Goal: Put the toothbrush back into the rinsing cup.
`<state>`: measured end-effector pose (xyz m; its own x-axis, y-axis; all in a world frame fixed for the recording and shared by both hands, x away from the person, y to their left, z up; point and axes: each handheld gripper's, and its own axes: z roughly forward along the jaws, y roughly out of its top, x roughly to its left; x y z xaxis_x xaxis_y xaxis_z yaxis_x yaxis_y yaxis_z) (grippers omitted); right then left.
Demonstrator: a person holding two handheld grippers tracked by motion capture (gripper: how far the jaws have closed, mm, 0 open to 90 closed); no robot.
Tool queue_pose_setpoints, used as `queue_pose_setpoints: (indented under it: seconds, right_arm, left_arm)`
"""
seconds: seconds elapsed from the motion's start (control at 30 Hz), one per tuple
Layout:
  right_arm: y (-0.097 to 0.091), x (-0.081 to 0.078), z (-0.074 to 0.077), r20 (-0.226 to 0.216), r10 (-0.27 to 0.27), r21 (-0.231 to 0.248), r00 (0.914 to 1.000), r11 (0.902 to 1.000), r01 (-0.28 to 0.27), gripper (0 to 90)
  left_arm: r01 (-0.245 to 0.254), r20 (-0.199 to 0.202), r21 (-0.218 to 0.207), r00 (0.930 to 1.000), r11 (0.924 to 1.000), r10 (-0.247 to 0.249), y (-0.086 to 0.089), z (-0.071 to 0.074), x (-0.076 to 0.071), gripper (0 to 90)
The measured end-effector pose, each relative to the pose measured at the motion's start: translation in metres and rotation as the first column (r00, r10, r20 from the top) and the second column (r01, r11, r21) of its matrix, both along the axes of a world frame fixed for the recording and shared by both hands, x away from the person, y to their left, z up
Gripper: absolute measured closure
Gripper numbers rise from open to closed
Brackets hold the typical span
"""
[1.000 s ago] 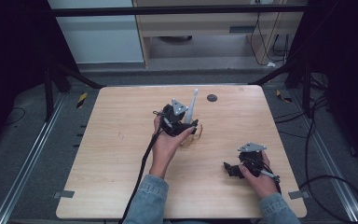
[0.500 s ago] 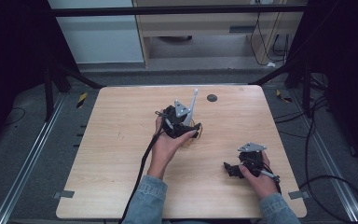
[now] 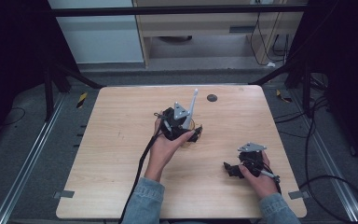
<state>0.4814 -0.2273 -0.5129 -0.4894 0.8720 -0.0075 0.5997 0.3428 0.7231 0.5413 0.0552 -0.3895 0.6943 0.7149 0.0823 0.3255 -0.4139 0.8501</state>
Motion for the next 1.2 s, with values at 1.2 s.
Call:
queue_pose_setpoints:
  seconds: [1.2]
  right_arm:
    - [0.000,0.000,0.000,-0.002,-0.003,0.003,1.0000,1.0000,0.003,0.3]
  left_arm:
    - [0.047,0.017,0.293,0.9984,0.9549,-0.054,0.046,-0.040,-0.056,5.0]
